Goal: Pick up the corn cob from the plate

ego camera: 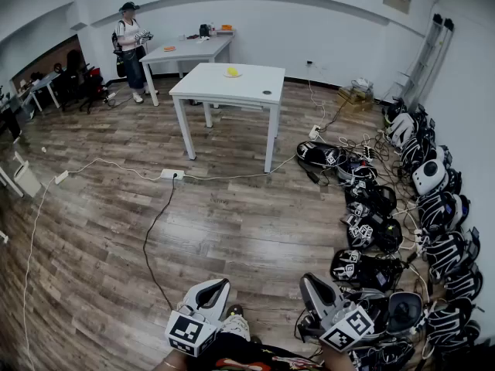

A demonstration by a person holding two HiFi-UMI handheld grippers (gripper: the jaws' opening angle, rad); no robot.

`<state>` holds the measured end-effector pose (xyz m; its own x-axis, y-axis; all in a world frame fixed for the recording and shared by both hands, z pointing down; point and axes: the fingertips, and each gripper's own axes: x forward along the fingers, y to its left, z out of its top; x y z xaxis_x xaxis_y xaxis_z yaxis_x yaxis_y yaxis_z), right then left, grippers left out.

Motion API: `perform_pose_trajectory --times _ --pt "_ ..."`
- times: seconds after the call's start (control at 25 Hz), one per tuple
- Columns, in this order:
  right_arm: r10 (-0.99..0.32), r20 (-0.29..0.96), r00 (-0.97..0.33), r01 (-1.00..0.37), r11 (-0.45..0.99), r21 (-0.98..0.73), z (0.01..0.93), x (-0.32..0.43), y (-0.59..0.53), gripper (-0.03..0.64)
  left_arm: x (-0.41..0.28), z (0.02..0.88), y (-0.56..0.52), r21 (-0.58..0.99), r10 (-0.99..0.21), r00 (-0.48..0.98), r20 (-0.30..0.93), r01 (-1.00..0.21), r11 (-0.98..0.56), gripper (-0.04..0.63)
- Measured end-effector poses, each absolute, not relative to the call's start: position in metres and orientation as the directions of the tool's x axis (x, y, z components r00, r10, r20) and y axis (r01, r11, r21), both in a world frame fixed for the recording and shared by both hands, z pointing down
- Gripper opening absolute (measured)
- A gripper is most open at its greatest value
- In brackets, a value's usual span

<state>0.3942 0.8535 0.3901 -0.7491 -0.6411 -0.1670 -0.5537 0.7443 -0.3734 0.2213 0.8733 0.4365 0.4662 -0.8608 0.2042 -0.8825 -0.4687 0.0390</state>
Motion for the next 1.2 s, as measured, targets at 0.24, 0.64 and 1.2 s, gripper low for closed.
perform_pose_trajectory --times 0.24,0.64,1.2 --pt "-0.682 -0.159 -0.714 -0.572 0.700 -0.428 0.408 0.392 0.768 0.017 0.218 0.461 0.787 0.062 -0.842 0.503 0.195 -0.863 -0.502 -0.002" --pt "-0.631 -0.212 -0.746 -0.563 0.768 -0.306 0.353 0.326 0.536 0.017 0.166 0.416 0.535 0.057 -0.860 0.504 0.073 -0.863 -0.501 -0.002" --pt "-0.588 -0.108 -0.802 -0.496 0.755 -0.429 0.422 0.255 0.265 0.017 0.118 0.416 0.283 0.060 -0.881 0.466 0.086 -0.885 -0.462 -0.002"
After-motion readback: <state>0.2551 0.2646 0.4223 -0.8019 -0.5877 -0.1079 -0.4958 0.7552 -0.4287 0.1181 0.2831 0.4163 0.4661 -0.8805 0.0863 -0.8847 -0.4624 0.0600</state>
